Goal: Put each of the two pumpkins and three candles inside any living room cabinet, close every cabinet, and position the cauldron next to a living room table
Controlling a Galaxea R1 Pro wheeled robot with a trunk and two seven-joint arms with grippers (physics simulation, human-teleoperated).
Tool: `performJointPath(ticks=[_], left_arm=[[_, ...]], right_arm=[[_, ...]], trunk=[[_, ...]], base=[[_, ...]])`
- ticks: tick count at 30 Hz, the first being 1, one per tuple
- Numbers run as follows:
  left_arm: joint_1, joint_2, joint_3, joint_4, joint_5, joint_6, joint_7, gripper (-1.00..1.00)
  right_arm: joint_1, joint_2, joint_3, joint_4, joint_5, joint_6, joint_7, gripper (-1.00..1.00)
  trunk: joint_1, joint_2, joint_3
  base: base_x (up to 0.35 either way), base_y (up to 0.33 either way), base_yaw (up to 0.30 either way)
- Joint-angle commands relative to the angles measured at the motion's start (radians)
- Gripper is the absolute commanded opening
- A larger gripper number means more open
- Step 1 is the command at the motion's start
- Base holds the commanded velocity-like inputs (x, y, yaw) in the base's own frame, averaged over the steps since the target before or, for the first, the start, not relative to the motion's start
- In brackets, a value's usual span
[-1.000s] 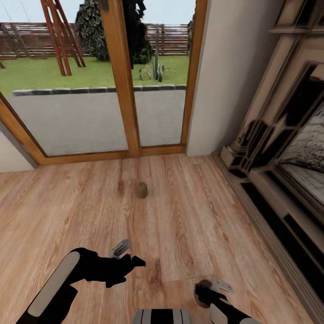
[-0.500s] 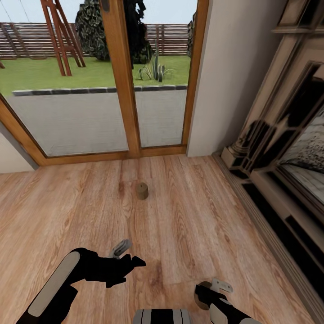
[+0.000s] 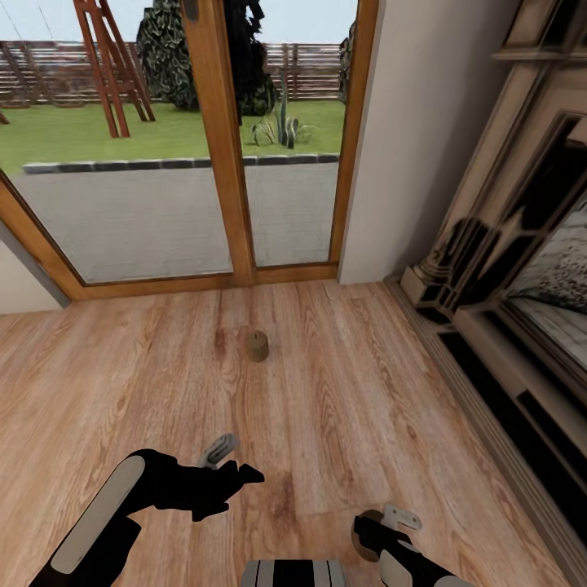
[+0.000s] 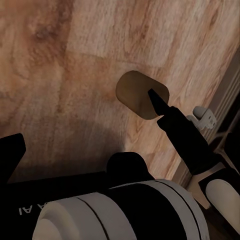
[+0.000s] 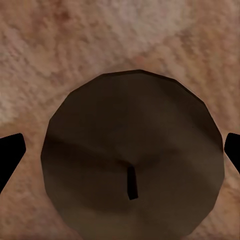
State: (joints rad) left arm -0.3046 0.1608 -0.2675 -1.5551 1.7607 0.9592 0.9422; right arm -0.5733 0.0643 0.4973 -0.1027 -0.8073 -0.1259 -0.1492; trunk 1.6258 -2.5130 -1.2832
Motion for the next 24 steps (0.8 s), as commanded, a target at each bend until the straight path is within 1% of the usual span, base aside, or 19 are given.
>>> performJointPath(ticks=[1,4,9,22,24], left_arm=[[-0.001,0.001,-0.001,-0.001,0.01,0.0,0.01,1.0],[-0.001,0.001,-0.001,-0.002,0.01,0.0,0.01,1.0],[-0.001,0.0,-0.001,-0.002,0.01,0.0,0.01,1.0],[-0.001,0.0,-0.001,-0.002,0.01,0.0,0.01,1.0],[-0.001,0.0,-0.001,-0.002,0.01,0.0,0.01,1.0]], right_arm=[[0.0,0.0,0.008,0.0,-0.009,-0.003,-0.004,1.0],[0.0,0.0,0.008,0.0,-0.009,-0.002,-0.004,1.0],[0.0,0.0,0.008,0.0,-0.009,-0.001,-0.004,1.0],[0.0,0.0,0.009,0.0,-0.01,0.002,-0.004,1.0],[0.0,0.0,0.009,0.0,-0.009,0.002,-0.004,1.0]], trunk=[[0.0,0.0,-0.001],[0.0,0.0,-0.001],[0.002,-0.001,-0.02],[0.002,-0.001,-0.02],[0.003,-0.002,-0.028]], base=[[0.0,0.0,0.0],[0.0,0.0,0.0],[0.0,0.0,0.0],[0.0,0.0,0.0],[0.0,0.0,0.0]])
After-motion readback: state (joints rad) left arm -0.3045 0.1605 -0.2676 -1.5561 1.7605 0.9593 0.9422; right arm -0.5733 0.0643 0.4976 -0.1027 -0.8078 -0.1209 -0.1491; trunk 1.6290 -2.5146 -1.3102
